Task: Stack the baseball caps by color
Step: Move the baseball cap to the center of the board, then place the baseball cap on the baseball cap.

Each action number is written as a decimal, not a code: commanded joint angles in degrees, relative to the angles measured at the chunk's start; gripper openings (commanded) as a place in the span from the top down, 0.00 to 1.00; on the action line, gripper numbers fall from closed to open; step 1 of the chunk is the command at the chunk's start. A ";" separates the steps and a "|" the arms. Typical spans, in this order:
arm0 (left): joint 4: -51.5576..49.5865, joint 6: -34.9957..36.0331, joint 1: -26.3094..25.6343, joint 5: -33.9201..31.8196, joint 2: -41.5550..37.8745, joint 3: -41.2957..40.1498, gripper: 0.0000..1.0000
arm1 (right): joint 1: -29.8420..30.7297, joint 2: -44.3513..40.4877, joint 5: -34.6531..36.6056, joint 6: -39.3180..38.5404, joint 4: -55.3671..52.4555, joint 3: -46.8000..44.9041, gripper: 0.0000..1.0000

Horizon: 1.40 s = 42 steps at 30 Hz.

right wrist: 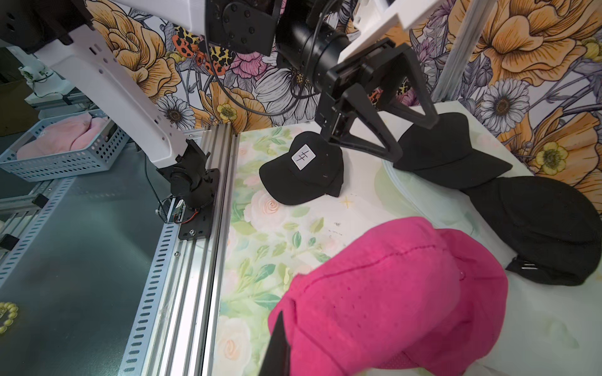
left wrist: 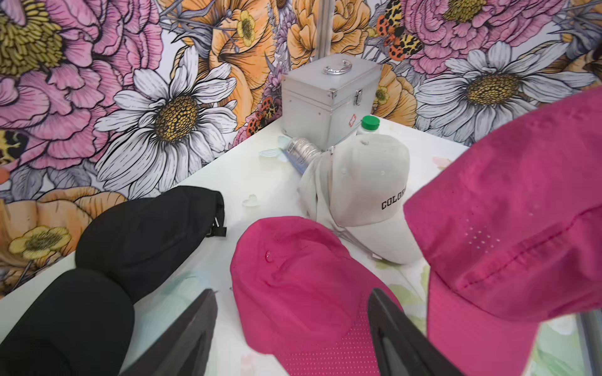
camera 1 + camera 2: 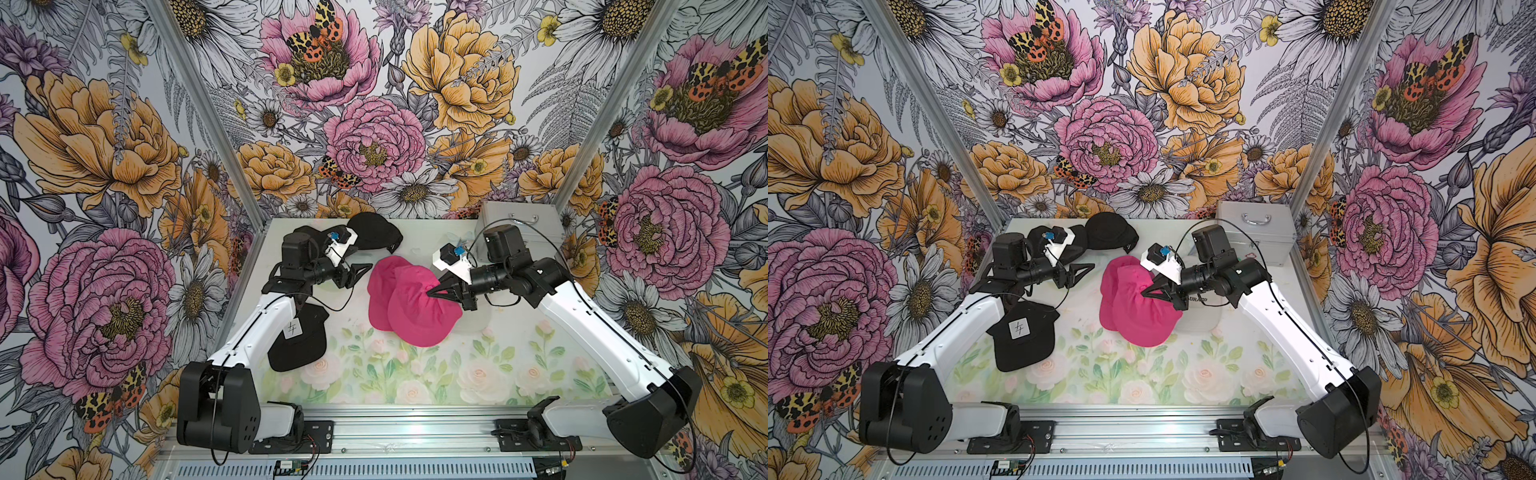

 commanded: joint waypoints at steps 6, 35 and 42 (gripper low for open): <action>-0.90 -0.81 -5.95 5.77 -8.96 -1.24 0.01 | 2.73 0.89 0.21 -5.57 -5.28 1.21 1.00; -26.33 23.25 -21.47 15.37 2.47 5.89 0.30 | 11.03 4.90 9.66 -21.12 -9.14 -1.25 1.00; -26.87 23.34 -16.34 22.68 -0.34 4.66 1.00 | 10.86 4.91 9.66 -20.70 -10.00 -1.20 1.00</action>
